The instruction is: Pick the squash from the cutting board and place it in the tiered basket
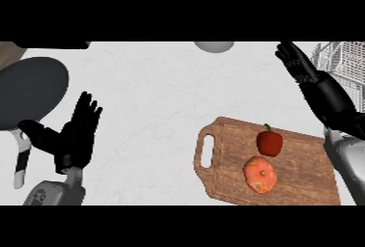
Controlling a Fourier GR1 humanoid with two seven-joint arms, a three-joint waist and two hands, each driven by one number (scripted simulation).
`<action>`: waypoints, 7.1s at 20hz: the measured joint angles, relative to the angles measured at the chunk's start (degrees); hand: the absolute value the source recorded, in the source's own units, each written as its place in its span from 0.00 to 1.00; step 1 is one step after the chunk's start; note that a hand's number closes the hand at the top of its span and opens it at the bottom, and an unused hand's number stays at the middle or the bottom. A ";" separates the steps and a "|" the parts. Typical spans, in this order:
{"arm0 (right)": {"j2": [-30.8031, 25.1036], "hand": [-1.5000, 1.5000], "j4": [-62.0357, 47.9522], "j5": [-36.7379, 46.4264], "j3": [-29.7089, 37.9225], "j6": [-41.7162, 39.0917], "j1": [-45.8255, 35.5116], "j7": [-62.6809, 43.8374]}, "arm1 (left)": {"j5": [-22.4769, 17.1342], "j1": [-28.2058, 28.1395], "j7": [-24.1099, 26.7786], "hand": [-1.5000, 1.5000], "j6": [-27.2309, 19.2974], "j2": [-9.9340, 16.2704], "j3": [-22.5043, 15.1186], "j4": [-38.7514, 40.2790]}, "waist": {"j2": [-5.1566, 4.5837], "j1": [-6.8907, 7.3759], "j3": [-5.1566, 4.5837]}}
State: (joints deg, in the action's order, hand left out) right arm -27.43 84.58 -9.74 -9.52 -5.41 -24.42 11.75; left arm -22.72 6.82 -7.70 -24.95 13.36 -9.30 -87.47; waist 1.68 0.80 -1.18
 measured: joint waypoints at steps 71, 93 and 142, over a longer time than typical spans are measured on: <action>26.59 1.00 19.81 77.57 -14.40 -4.28 28.80 -71.43 | 7.03 -4.11 -1.58 0.50 20.86 8.25 4.64 -2.15 | -1.31 -0.82 0.81; -5.06 1.00 14.89 63.92 12.21 -2.38 29.51 -36.88 | 7.62 -5.14 -3.00 0.50 20.78 7.32 7.06 -3.20 | -1.44 -3.62 1.84; -27.00 1.00 -60.70 39.89 25.77 -6.37 -28.96 13.39 | 11.24 -2.61 -3.38 0.50 24.58 3.88 7.51 -2.42 | -2.28 1.24 1.26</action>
State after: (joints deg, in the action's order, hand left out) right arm -54.43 23.88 30.16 16.25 -11.78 -53.39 25.14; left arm -11.48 4.21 -11.08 -0.37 17.25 -1.79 -89.88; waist -0.60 2.04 0.07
